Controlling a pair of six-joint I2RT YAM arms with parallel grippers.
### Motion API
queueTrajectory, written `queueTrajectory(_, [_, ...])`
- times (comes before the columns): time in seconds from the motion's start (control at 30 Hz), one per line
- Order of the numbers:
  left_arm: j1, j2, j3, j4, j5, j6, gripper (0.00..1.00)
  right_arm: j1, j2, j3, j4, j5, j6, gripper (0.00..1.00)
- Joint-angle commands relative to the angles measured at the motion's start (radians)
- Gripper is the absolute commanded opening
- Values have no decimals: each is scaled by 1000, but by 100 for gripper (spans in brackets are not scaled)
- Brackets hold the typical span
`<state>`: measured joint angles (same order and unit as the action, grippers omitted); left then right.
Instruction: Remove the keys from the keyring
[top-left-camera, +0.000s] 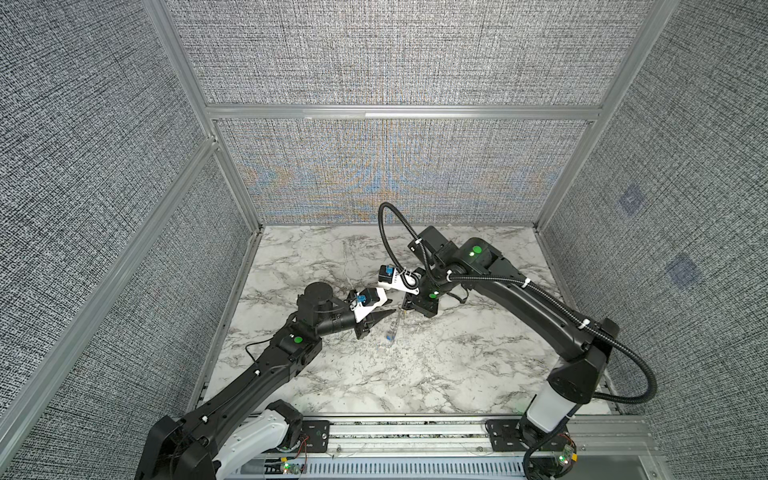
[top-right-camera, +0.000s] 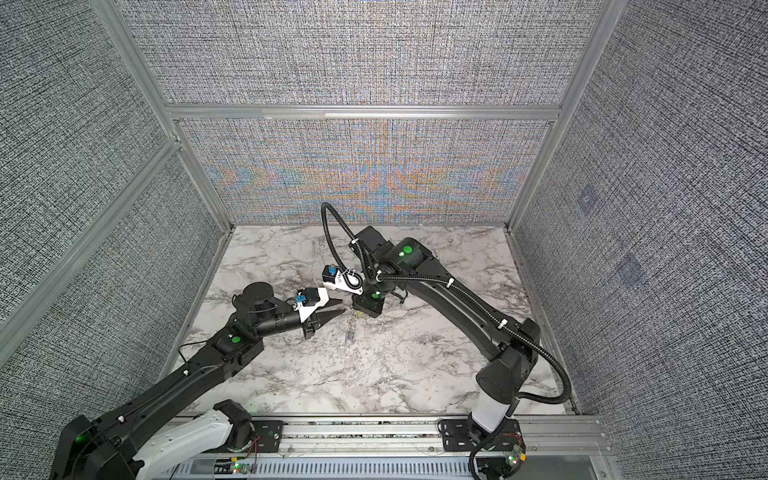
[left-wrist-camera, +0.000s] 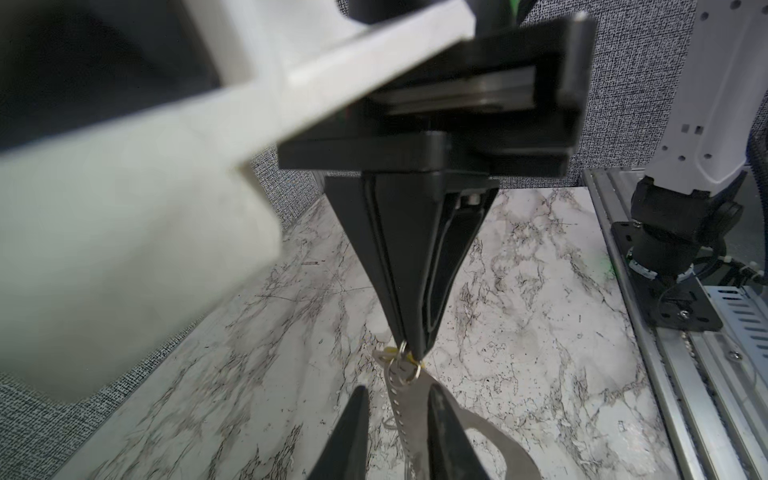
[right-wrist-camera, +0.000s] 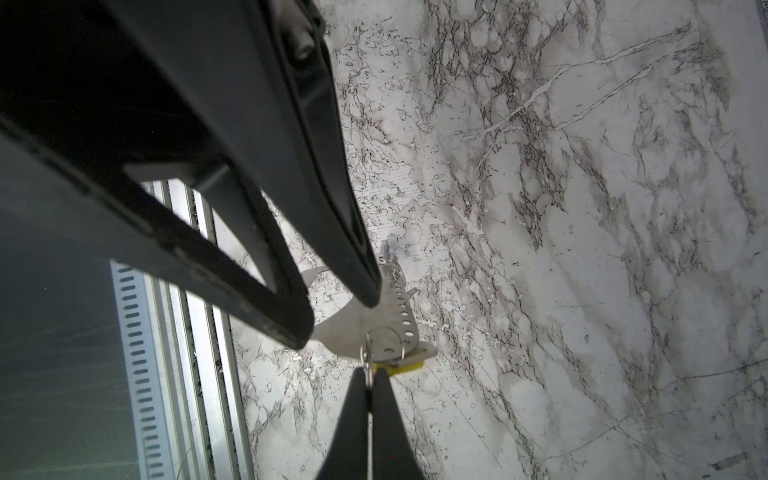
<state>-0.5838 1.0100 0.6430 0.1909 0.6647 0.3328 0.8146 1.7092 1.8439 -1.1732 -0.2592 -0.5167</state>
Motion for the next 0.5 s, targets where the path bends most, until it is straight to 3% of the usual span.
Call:
queueTrajectory(0.0, [-2,12,13,-16,-7,5,26,3,-5,6,-2,-37,-2,3])
queueTrajectory(0.47, [-19,44,35,-10,-7,-6,21,10,-8,6,22,-29,2,4])
